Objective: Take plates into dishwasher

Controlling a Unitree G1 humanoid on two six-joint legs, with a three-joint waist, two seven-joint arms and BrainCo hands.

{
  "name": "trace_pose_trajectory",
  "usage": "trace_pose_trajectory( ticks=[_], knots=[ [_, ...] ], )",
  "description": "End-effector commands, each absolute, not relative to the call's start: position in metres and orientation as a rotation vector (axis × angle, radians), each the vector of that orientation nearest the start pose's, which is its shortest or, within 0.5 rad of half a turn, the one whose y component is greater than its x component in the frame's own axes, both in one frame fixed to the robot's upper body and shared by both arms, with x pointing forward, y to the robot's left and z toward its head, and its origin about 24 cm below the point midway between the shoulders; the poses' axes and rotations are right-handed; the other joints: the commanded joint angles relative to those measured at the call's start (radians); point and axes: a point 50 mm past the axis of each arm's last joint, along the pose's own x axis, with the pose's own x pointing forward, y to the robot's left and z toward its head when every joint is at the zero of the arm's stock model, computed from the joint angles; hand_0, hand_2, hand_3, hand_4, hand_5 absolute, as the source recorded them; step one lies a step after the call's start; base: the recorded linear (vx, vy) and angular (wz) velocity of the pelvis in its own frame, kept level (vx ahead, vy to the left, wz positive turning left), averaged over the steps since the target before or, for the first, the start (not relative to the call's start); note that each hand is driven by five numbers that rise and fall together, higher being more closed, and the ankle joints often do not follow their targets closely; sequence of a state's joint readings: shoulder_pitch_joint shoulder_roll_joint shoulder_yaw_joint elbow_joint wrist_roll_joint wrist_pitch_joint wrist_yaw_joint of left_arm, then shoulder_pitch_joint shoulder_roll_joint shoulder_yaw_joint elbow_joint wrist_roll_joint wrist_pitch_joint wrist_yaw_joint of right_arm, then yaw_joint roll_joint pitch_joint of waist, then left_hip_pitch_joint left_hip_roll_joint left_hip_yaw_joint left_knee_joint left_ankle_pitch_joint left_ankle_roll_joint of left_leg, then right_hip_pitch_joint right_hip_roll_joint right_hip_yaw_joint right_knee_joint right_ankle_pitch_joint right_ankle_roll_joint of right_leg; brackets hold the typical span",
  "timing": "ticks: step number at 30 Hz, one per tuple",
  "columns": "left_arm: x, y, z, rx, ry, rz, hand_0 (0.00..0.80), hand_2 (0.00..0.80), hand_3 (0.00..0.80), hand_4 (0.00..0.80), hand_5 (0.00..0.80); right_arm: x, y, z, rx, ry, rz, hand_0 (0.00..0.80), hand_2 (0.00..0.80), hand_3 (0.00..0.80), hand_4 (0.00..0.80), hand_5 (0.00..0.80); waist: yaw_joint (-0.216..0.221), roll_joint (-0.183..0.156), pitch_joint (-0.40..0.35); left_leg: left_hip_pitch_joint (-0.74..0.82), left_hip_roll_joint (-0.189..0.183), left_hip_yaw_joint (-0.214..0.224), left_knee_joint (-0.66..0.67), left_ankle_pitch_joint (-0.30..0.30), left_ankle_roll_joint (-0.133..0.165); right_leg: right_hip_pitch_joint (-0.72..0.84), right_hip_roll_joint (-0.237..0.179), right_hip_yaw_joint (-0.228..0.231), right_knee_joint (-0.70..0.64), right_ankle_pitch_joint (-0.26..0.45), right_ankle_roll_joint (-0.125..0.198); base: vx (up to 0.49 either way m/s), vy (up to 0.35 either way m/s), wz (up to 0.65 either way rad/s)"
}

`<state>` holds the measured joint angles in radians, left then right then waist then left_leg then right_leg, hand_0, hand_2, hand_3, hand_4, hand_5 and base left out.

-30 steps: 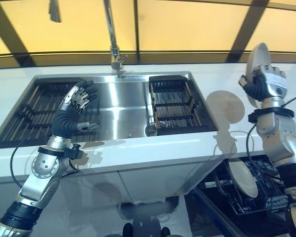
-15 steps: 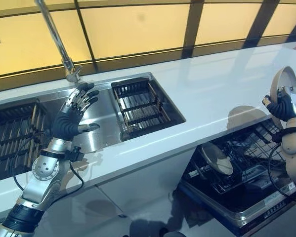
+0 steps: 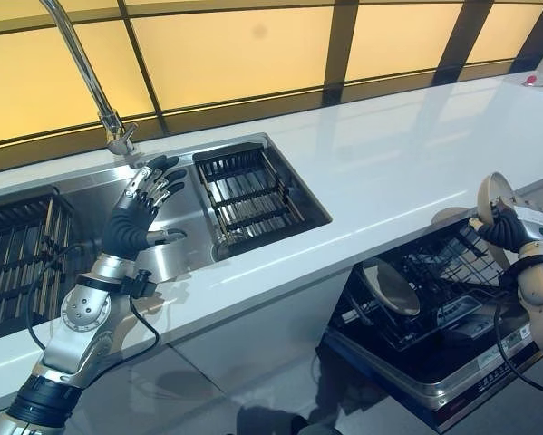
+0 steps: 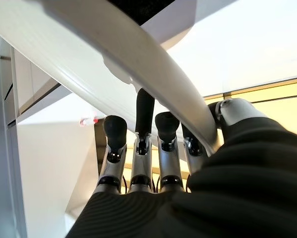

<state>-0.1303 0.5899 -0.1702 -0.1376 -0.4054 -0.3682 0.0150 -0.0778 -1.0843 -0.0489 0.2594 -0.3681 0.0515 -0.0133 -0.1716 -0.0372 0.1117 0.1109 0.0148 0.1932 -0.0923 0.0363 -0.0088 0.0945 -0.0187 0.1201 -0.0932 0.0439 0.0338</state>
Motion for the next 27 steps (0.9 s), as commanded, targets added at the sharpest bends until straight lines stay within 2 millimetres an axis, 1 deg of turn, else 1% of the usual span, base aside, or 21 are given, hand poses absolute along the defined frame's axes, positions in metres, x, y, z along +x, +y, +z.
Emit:
trace_pose_trajectory(
  ticks=[1,8,11,15,16,23,27],
  knots=[
    [0.261,0.187,0.163,0.181,-0.600,-0.305,0.000,0.000,0.000,0.000,0.000,0.255,-0.397,0.169,-1.476,0.289,-0.264,0.800,0.800,0.800,0.800,0.800,0.033,-0.035,-0.039,0.042,-0.016,0.002,0.005,-0.106,0.060,-0.031,0.051,-0.054,0.006,0.023,0.021,0.006,-0.074,0.00],
    [0.262,0.184,0.165,0.189,-0.597,-0.329,0.000,0.000,0.000,0.000,0.000,0.253,-0.407,0.146,-1.502,0.445,-0.189,0.800,0.800,0.800,0.800,0.800,0.039,-0.031,-0.030,0.041,-0.011,0.006,0.005,-0.103,0.055,-0.032,0.051,-0.063,0.006,0.022,0.019,0.007,-0.075,0.00],
    [0.262,0.184,0.165,0.189,-0.597,-0.330,0.000,0.000,0.000,0.000,0.000,0.249,-0.411,0.134,-1.485,0.525,-0.156,0.800,0.800,0.800,0.800,0.800,0.039,-0.027,-0.024,0.039,-0.010,0.005,0.005,-0.100,0.052,-0.034,0.052,-0.063,0.006,0.022,0.017,0.009,-0.059,0.00],
    [0.262,0.184,0.166,0.194,-0.598,-0.339,0.000,0.000,0.000,0.000,0.000,0.244,-0.417,0.121,-1.473,0.597,-0.152,0.800,0.800,0.800,0.800,0.800,0.042,-0.025,-0.014,0.036,-0.008,0.006,0.005,-0.097,0.050,-0.036,0.051,-0.068,0.006,0.023,0.017,-0.004,-0.062,0.00],
    [0.263,0.183,0.167,0.197,-0.599,-0.346,0.000,0.000,0.000,0.000,0.000,0.242,-0.419,0.117,-1.493,0.611,-0.161,0.800,0.800,0.800,0.800,0.800,0.045,-0.024,-0.010,0.035,-0.007,0.005,0.005,-0.097,0.049,-0.037,0.051,-0.071,0.006,0.023,0.017,-0.010,-0.068,0.00],
    [0.264,0.176,0.170,0.199,-0.610,-0.376,0.000,0.000,0.000,0.000,0.000,0.246,-0.428,0.114,-1.561,0.651,-0.234,0.800,0.800,0.800,0.800,0.800,0.060,-0.011,0.010,0.026,-0.006,0.000,0.005,-0.091,0.046,-0.044,0.048,-0.082,0.006,0.026,0.015,-0.007,-0.064,0.00],
    [0.265,0.173,0.172,0.200,-0.623,-0.389,0.000,0.000,0.000,0.000,0.000,0.254,-0.428,0.120,-1.598,0.618,-0.267,0.800,0.800,0.800,0.800,0.800,0.067,0.003,0.029,0.013,-0.007,-0.005,0.005,-0.086,0.045,-0.054,0.044,-0.087,0.006,0.027,0.015,-0.025,-0.054,0.01]
  ],
)
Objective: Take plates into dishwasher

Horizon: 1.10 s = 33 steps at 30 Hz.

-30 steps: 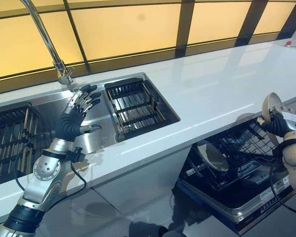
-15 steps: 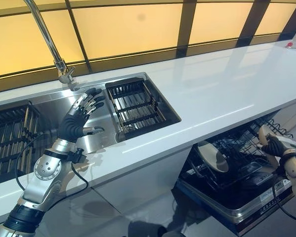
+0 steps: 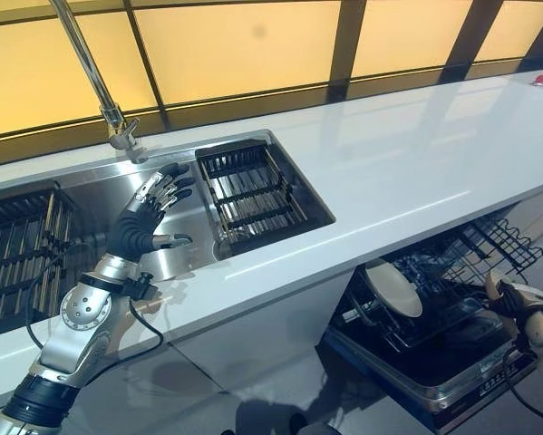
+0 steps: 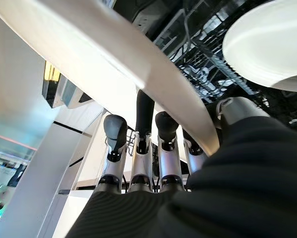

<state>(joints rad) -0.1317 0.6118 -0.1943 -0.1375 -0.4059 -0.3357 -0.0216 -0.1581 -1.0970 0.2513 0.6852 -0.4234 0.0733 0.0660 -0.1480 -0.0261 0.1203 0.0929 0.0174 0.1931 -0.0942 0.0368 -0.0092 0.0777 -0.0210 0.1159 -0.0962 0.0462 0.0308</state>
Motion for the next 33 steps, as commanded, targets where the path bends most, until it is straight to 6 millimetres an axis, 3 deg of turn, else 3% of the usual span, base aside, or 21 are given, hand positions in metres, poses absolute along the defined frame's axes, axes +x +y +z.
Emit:
trace_pose_trajectory(
  ticks=[1,11,17,33],
  knots=[
    [0.265,0.172,0.173,0.200,-0.628,-0.391,0.000,0.000,0.000,0.000,0.000,0.256,-0.428,0.122,-1.604,0.602,-0.276,0.800,0.800,0.800,0.800,0.800,0.045,-0.003,0.027,0.027,-0.011,-0.008,0.007,-0.086,0.046,-0.040,0.046,-0.083,0.009,0.024,0.017,-0.028,-0.044,0.03],
    [0.269,0.166,0.184,0.198,-0.698,-0.395,0.000,0.000,0.000,0.000,0.000,0.287,-0.411,0.150,-1.698,0.454,-0.290,0.800,0.800,0.800,0.800,0.800,0.053,0.044,0.102,-0.021,-0.026,-0.039,0.007,-0.070,0.042,-0.077,0.034,-0.105,0.009,0.025,0.010,-0.040,-0.039,0.02],
    [0.269,0.162,0.187,0.193,-0.718,-0.396,0.000,0.000,0.000,0.000,0.000,0.298,-0.403,0.163,-1.741,0.411,-0.266,0.800,0.800,0.800,0.800,0.800,0.061,0.054,0.119,-0.040,-0.032,-0.053,0.007,-0.063,0.039,-0.088,0.029,-0.126,0.009,0.021,0.007,-0.002,-0.018,0.05],
    [0.272,0.160,0.193,0.208,-0.749,-0.397,0.000,0.000,0.000,0.000,0.000,0.313,-0.391,0.160,-1.695,0.397,-0.219,0.800,0.800,0.800,0.800,0.800,0.089,0.067,0.153,-0.066,-0.044,-0.083,0.007,-0.056,0.040,-0.104,0.021,-0.145,0.009,0.019,0.002,-0.001,-0.023,0.06]
  ],
)
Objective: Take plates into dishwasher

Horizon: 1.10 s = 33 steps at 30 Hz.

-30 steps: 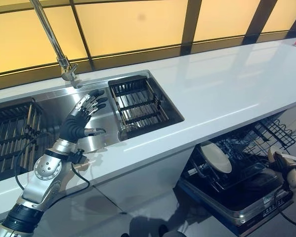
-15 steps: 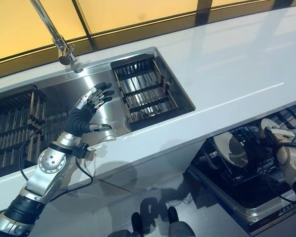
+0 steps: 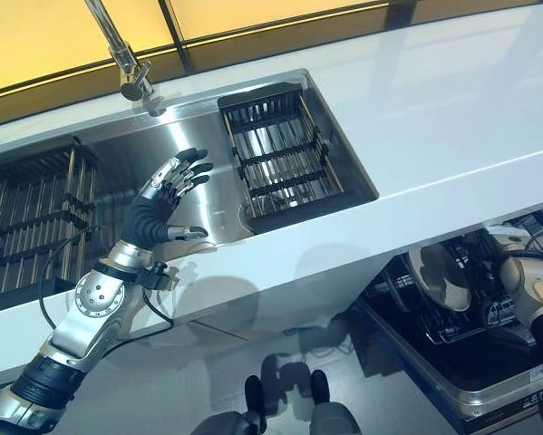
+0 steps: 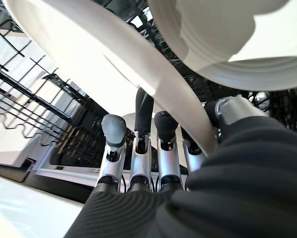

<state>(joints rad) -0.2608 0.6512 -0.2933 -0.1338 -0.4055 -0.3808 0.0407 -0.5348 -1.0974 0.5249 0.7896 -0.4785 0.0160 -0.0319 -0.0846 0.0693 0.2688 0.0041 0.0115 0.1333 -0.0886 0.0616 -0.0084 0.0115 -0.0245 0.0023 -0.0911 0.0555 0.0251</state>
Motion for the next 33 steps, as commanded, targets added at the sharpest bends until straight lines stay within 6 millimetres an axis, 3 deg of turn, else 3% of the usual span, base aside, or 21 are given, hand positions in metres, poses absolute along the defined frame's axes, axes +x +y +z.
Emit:
trace_pose_trajectory(
  ticks=[1,12,20,27,33],
  knots=[
    [0.272,0.160,0.194,0.211,-0.750,-0.398,0.000,0.000,0.000,0.000,0.000,0.313,-0.392,0.157,-1.694,0.406,-0.219,0.800,0.800,0.800,0.800,0.800,0.029,-0.028,0.006,0.016,-0.040,-0.024,0.001,-0.078,0.039,-0.044,0.024,-0.030,0.004,0.014,0.006,-0.026,-0.034,0.01],
    [0.274,0.157,0.201,0.225,-0.781,-0.404,0.000,0.000,0.000,0.000,0.000,0.305,-0.411,0.156,-1.590,0.472,-0.332,0.800,0.800,0.800,0.800,0.800,0.037,0.001,0.046,-0.004,-0.044,-0.025,0.001,-0.068,0.036,-0.065,0.017,-0.035,0.004,0.020,0.008,-0.033,-0.030,0.02],
    [0.274,0.155,0.209,0.204,-0.818,-0.411,0.000,0.000,0.000,0.000,0.000,0.289,-0.434,0.152,-1.434,0.554,-0.490,0.800,0.800,0.800,0.800,0.800,0.030,0.031,0.070,-0.018,-0.044,-0.020,0.001,-0.063,0.029,-0.082,0.013,-0.041,0.004,0.022,0.007,-0.040,-0.014,0.01],
    [0.274,0.150,0.209,0.198,-0.817,-0.425,0.000,0.000,0.000,0.000,0.000,0.268,-0.451,0.139,-1.391,0.650,-0.557,0.800,0.800,0.800,0.800,0.800,0.015,0.029,0.064,-0.004,-0.041,-0.010,0.001,-0.070,0.027,-0.072,0.012,-0.041,0.004,0.019,0.012,0.000,0.000,0.00],
    [0.272,0.147,0.208,0.196,-0.815,-0.441,0.000,0.000,0.000,0.000,0.000,0.261,-0.455,0.137,-1.415,0.660,-0.579,0.800,0.800,0.800,0.800,0.800,0.008,0.020,0.052,0.010,-0.036,0.004,0.001,-0.079,0.028,-0.062,0.017,-0.034,0.004,0.018,0.013,-0.005,0.002,0.00]
  ],
)
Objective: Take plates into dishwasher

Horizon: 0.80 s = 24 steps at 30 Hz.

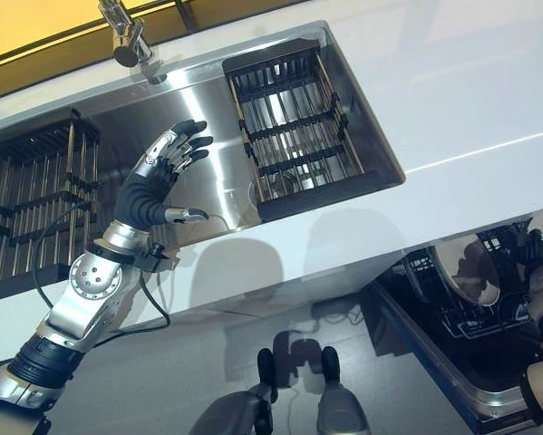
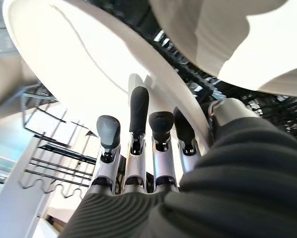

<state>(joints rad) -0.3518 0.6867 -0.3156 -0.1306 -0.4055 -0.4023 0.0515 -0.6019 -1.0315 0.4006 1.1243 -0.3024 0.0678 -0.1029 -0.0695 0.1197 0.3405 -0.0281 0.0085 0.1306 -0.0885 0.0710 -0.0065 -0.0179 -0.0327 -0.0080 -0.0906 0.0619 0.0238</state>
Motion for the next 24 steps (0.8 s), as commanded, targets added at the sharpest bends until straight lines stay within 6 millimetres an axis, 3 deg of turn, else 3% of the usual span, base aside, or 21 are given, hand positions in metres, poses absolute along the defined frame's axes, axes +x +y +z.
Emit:
trace_pose_trajectory(
  ticks=[1,2,3,4,24],
  knots=[
    [0.272,0.147,0.208,0.193,-0.812,-0.443,0.000,0.000,0.000,0.000,0.000,0.260,-0.456,0.137,-1.422,0.663,-0.580,0.706,0.706,0.706,0.706,0.706,-0.009,-0.032,-0.024,0.046,-0.033,0.009,0.001,-0.089,0.026,-0.030,0.026,-0.021,0.003,0.011,0.015,0.000,0.000,0.00],
    [0.272,0.147,0.207,0.192,-0.810,-0.444,0.000,0.000,0.000,0.000,0.000,0.258,-0.458,0.137,-1.427,0.662,-0.584,0.496,0.496,0.496,0.496,0.496,-0.011,-0.033,-0.027,0.049,-0.032,0.011,0.001,-0.090,0.025,-0.028,0.027,-0.019,0.003,0.011,0.015,0.007,0.033,-0.03],
    [0.272,0.147,0.206,0.189,-0.807,-0.445,0.000,0.000,0.000,0.000,0.000,0.256,-0.459,0.136,-1.432,0.656,-0.590,0.053,0.053,0.053,0.053,0.053,-0.013,-0.034,-0.030,0.053,-0.031,0.013,0.001,-0.090,0.024,-0.025,0.028,-0.017,0.003,0.011,0.015,0.009,0.035,-0.02],
    [0.271,0.146,0.205,0.185,-0.805,-0.445,0.000,0.000,0.000,0.000,0.000,0.256,-0.458,0.136,-1.428,0.645,-0.595,0.000,0.000,0.000,0.000,0.000,-0.014,-0.035,-0.034,0.057,-0.030,0.015,0.001,-0.091,0.024,-0.022,0.029,-0.015,0.003,0.010,0.015,0.011,0.037,-0.01],
    [0.270,0.149,0.194,0.158,-0.757,-0.426,0.000,0.000,0.000,0.000,0.000,0.261,-0.447,0.151,-1.478,0.467,-0.569,0.000,0.000,0.000,0.000,0.000,-0.045,-0.063,-0.091,0.109,-0.023,0.050,0.001,-0.116,0.031,0.005,0.045,0.039,0.003,0.005,0.018,0.010,0.038,-0.06]
  ],
)
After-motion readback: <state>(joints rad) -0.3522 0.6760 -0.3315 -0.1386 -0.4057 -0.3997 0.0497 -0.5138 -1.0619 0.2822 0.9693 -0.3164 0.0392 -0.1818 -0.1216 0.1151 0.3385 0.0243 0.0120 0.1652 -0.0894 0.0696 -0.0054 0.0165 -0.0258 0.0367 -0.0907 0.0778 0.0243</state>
